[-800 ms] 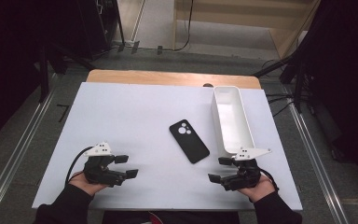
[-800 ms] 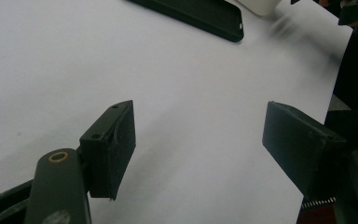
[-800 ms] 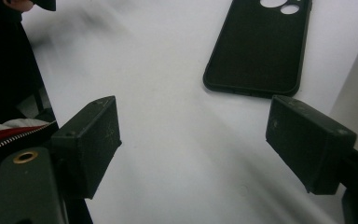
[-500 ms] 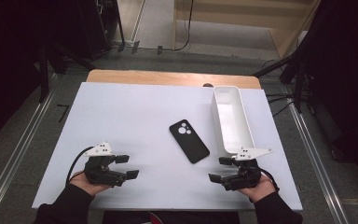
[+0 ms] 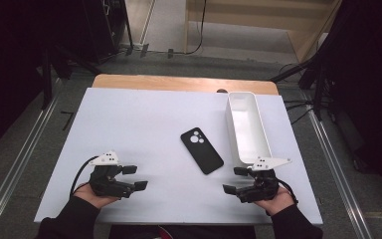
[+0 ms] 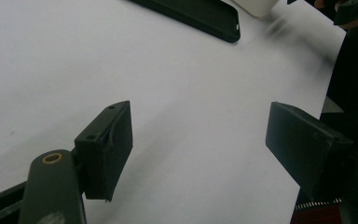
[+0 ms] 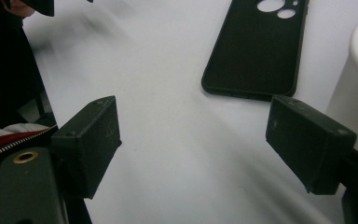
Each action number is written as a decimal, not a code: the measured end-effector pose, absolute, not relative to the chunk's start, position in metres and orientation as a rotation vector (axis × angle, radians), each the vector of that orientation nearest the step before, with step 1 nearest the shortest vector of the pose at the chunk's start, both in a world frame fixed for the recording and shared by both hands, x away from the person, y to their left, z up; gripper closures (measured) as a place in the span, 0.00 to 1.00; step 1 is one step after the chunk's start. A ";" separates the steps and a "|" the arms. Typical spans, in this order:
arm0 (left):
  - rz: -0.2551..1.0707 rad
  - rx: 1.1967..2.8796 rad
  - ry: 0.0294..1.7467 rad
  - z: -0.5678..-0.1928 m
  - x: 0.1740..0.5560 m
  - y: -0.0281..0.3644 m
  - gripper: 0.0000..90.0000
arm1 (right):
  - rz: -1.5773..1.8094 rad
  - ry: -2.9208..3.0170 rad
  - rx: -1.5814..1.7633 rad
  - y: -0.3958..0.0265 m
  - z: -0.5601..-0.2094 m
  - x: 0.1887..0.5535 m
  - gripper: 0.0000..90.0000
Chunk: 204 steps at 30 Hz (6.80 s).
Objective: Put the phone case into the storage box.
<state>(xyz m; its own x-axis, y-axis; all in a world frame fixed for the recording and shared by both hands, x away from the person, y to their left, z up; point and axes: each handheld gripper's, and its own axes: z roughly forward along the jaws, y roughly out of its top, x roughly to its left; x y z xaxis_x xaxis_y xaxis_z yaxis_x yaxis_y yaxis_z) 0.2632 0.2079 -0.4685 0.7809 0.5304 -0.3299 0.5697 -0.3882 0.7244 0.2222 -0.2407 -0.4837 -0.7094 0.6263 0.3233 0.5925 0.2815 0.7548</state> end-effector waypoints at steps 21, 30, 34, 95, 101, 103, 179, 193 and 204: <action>-0.032 2.054 0.870 -0.467 0.271 0.214 0.25 | 1.462 2.461 1.222 -0.245 -0.483 0.224 0.18; -0.037 2.065 0.860 -0.470 0.280 0.204 0.25 | 1.462 2.461 1.208 -0.247 -0.484 0.225 0.18; -0.044 2.074 0.854 -0.470 0.285 0.197 0.26 | 1.457 2.465 1.207 -0.247 -0.484 0.225 0.18; -0.051 2.131 0.708 -0.442 0.342 0.105 0.29 | 1.436 2.476 1.195 -0.243 -0.484 0.224 0.18; -0.058 2.153 0.680 -0.442 0.347 0.090 0.29 | 1.434 2.480 1.193 -0.243 -0.484 0.224 0.18; -0.070 2.150 0.676 -0.442 0.348 0.085 0.29 | 1.432 2.481 1.195 -0.243 -0.484 0.223 0.18; -0.132 2.313 0.570 -0.506 0.331 0.011 0.99 | 1.436 2.501 1.175 -0.243 -0.484 0.224 0.18; -0.125 2.344 0.602 -0.501 0.332 0.033 0.99 | 1.434 2.495 1.179 -0.242 -0.484 0.223 0.18; -0.119 2.369 0.643 -0.497 0.334 0.053 0.99 | 1.432 2.500 1.178 -0.242 -0.484 0.223 0.18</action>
<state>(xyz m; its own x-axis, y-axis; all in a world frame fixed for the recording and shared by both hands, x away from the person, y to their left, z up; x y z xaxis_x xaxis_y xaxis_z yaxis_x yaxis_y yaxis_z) 0.3337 0.0532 -0.4972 0.8744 0.4167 -0.2485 0.4781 -0.6535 0.5868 0.2233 -0.2424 -0.4837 -0.7133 0.6212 0.3246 0.5944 0.2907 0.7498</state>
